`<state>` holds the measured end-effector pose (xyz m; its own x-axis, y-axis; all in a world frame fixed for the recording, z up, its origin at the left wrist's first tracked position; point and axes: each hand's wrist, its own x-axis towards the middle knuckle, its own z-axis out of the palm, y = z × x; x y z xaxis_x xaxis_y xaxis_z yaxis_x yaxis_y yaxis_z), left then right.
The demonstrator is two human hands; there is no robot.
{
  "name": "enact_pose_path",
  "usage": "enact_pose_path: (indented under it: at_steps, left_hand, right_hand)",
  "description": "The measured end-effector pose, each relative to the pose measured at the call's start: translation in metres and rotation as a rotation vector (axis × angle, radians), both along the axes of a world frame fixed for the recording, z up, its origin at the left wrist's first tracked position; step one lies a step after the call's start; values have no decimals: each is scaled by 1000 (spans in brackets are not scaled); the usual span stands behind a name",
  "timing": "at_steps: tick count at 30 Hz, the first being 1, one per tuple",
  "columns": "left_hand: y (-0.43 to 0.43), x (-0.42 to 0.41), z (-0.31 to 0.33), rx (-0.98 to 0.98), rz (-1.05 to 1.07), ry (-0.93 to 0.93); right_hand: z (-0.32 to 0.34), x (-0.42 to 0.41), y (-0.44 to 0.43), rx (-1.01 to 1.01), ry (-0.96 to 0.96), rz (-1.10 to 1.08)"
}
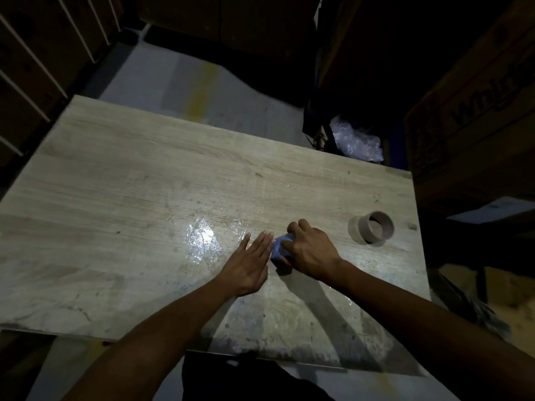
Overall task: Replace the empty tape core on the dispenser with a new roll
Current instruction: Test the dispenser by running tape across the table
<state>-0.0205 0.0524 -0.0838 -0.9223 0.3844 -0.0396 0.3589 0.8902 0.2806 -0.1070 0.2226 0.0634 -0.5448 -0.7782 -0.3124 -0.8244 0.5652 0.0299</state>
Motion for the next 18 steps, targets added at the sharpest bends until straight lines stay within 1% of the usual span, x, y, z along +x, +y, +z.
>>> enact_pose_path:
  at_steps: [6, 11, 14, 16, 18]
  left_hand:
    - [12, 5, 4, -12, 101, -76]
    - [16, 3, 7, -117, 109, -181]
    - [18, 2, 5, -53, 129, -194]
    - [17, 4, 5, 17, 141, -151]
    - [14, 5, 9, 13, 123, -116]
  right_hand:
    - [7, 1, -6, 35, -26, -25]
    - [12, 0, -24, 123, -24, -3]
    - [16, 0, -39, 175, -27, 16]
    - [19, 0, -52, 211, -24, 26]
    - [24, 1, -66, 250, -33, 32]
